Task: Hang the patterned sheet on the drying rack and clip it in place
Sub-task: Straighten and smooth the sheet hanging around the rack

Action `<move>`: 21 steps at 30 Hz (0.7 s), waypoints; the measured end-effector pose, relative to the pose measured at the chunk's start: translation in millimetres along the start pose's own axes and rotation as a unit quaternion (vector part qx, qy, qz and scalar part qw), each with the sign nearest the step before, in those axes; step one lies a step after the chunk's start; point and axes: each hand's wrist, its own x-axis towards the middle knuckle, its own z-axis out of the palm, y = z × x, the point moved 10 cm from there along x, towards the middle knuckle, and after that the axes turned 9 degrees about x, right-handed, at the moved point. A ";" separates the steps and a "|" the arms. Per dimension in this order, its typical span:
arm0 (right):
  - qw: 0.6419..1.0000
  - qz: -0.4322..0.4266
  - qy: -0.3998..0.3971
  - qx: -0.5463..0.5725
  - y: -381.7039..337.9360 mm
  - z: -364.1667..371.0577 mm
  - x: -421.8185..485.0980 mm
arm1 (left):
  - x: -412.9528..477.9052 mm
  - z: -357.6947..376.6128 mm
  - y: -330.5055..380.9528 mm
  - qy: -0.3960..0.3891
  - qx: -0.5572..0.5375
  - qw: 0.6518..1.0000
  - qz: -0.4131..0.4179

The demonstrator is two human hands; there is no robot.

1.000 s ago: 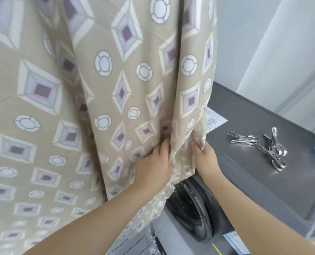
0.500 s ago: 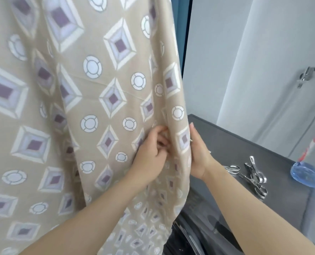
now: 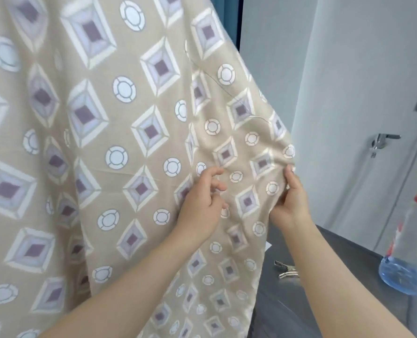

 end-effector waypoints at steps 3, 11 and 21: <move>0.993 0.048 -0.058 -0.094 -0.3 24.4 -0.6 | 20.2 8.0 9.3 -0.015 0.033 0.999 0.006; 0.980 0.024 -0.184 -0.073 -44.9 99.3 22.1 | 78.6 10.8 50.5 -0.001 0.055 0.998 0.042; 0.972 0.002 -0.194 -0.134 -105.8 128.9 23.6 | 120.8 23.8 81.1 0.019 0.019 0.998 0.063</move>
